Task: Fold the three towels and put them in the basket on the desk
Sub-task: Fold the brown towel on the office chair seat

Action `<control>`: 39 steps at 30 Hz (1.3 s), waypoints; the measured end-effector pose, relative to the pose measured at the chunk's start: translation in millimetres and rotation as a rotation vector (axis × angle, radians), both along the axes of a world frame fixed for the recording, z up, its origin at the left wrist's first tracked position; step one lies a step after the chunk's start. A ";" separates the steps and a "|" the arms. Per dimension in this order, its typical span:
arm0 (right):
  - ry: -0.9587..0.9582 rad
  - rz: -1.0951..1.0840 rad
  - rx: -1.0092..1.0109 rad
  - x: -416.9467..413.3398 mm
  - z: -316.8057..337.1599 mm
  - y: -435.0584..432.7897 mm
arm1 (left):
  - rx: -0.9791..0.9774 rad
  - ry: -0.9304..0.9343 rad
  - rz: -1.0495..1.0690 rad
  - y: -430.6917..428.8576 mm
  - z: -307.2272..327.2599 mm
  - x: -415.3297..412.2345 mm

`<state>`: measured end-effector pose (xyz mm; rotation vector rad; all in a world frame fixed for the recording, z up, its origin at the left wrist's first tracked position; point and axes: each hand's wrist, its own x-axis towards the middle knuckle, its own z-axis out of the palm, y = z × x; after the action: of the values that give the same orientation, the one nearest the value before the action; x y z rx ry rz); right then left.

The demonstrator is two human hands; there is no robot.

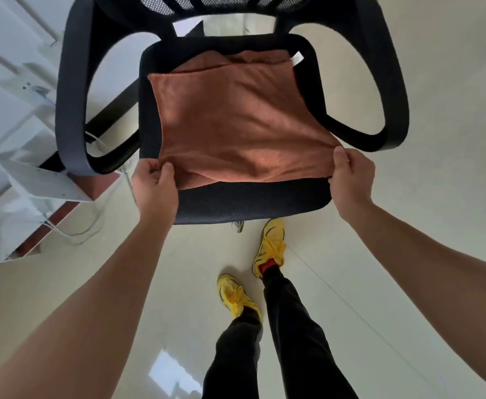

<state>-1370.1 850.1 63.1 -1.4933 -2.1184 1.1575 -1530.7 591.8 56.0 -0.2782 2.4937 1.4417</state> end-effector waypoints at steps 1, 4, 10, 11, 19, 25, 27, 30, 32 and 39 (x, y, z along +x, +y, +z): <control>-0.010 -0.014 -0.010 -0.3 2.6 -0.7 | -0.053 0.026 -0.046 -4.0 4.5 1.7; -0.213 0.020 0.003 7.1 8.1 -4.6 | -0.242 0.064 -0.174 -24.7 7.9 9.3; -0.628 0.187 0.024 45.3 -12.8 -19.7 | -0.602 -0.079 -0.402 -55.7 -20.0 37.8; -0.673 0.204 -0.006 50.5 -19.8 -22.5 | -0.629 -0.138 -0.413 -58.1 -27.2 42.9; -0.848 0.329 -0.105 33.4 -25.1 -15.0 | -0.621 -0.269 -0.419 -53.7 -42.2 11.8; -0.484 0.363 0.061 -81.7 -15.3 26.2 | -0.516 0.002 -0.276 2.8 -33.9 -89.3; -0.409 0.336 0.086 -123.2 -26.0 49.0 | -0.507 0.018 -0.280 26.3 -40.8 -124.1; -0.430 0.335 0.066 -168.4 -44.2 77.3 | -0.571 -0.024 -0.405 54.7 -52.9 -156.6; -0.518 0.345 -0.008 -184.5 -54.5 89.6 | -0.621 -0.125 -0.522 68.2 -56.9 -165.0; -0.536 0.382 -0.033 -186.8 -55.7 113.3 | -0.529 -0.350 -0.683 78.7 -35.4 -183.8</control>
<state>-1556.9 963.4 7.4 -1.5924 -2.8549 0.9816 -1714.5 670.5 20.6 0.2067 2.2851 0.4228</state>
